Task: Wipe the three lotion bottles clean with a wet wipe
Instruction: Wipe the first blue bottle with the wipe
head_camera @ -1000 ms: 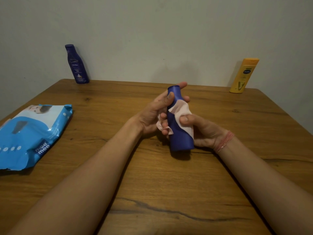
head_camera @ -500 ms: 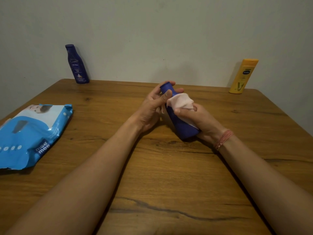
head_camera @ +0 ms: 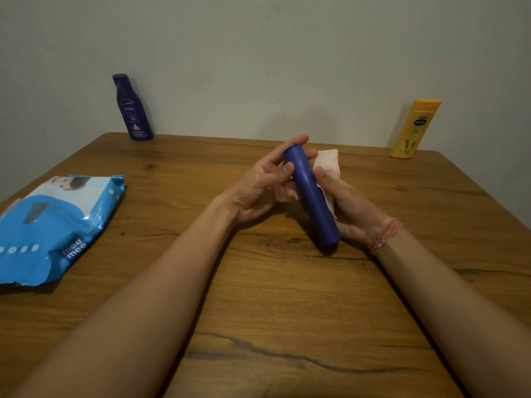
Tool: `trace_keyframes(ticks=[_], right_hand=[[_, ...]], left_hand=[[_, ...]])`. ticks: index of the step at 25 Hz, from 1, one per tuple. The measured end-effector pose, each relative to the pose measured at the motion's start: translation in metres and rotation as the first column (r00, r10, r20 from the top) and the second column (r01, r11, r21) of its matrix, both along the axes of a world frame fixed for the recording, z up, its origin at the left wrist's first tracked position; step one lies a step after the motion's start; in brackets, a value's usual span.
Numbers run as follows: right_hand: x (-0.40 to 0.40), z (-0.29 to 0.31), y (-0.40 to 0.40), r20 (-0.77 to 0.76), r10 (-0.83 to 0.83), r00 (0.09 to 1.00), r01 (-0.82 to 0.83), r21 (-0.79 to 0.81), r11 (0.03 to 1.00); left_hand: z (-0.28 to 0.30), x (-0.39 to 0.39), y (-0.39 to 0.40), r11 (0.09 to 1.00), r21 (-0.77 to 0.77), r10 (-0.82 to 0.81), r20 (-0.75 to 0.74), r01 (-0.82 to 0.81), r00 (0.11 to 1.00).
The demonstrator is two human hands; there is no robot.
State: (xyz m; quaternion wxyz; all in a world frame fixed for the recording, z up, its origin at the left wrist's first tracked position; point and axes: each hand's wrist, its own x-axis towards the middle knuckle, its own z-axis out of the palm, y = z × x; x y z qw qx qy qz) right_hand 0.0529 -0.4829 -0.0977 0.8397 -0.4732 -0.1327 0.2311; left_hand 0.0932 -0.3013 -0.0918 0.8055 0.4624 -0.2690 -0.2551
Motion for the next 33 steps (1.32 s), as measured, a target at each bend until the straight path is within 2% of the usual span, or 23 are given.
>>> trace_keyframes(ticks=[2,4,6,9,13,15,17,18,20,22,24,27,29,33], right_hand=[[-0.001,0.0,0.0,0.051,0.007,0.999,-0.003,-0.075,0.997],[-0.004,0.002,0.003,0.136,-0.03,0.99,0.059,-0.214,0.975],[-0.005,0.003,0.008,0.223,-0.117,0.968,0.191,-0.348,0.918],[-0.005,0.003,0.013,0.288,-0.266,0.92,0.373,-0.434,0.82],[-0.012,0.004,0.012,0.274,-0.231,0.933,0.343,-0.491,0.801],[-0.01,0.002,0.009,0.358,-0.209,0.91,0.38,-0.522,0.764],[-0.007,0.001,0.007,0.498,-0.248,0.831,0.505,-0.488,0.712],[-0.006,0.0,0.007,0.535,-0.307,0.787,0.563,-0.419,0.712],[-0.006,0.001,0.006,0.505,-0.467,0.725,0.641,-0.249,0.726],[-0.003,-0.001,0.003,0.468,-0.59,0.658,0.724,-0.179,0.666],[0.003,-0.004,0.0,0.45,-0.654,0.609,0.786,-0.226,0.576],[0.013,-0.008,-0.008,0.417,-0.721,0.553,0.833,-0.277,0.479],[0.017,-0.009,-0.011,0.356,-0.768,0.532,0.845,-0.279,0.456],[0.024,-0.015,-0.011,0.282,-0.775,0.566,0.813,-0.343,0.47]], left_hand=[[0.001,-0.001,0.002,0.997,0.013,-0.081,-0.011,0.081,0.997],[0.001,-0.002,0.001,0.992,0.08,-0.096,-0.006,0.096,0.995],[0.0,-0.002,-0.001,0.981,0.194,-0.002,0.087,-0.015,0.996],[-0.001,-0.003,-0.005,0.947,0.281,0.105,0.187,-0.155,0.977],[-0.002,0.001,-0.003,0.9,0.312,0.287,0.1,-0.304,0.953],[-0.006,0.007,0.001,0.843,0.32,0.416,0.124,-0.433,0.901],[-0.007,0.011,0.004,0.81,0.25,0.516,0.129,-0.531,0.847],[-0.006,0.011,0.006,0.797,0.196,0.561,0.111,-0.572,0.82],[-0.001,0.012,0.013,0.741,0.108,0.661,0.05,-0.662,0.748],[0.002,0.014,0.02,0.649,0.09,0.756,0.041,-0.756,0.654],[0.007,0.019,0.024,0.561,0.109,0.807,0.147,-0.821,0.572],[0.021,0.035,0.016,0.44,0.135,0.778,0.437,-0.888,0.451],[0.032,0.053,0.005,0.387,0.138,0.723,0.568,-0.912,0.393],[0.042,0.102,-0.021,0.336,0.197,0.634,0.676,-0.921,0.376]])
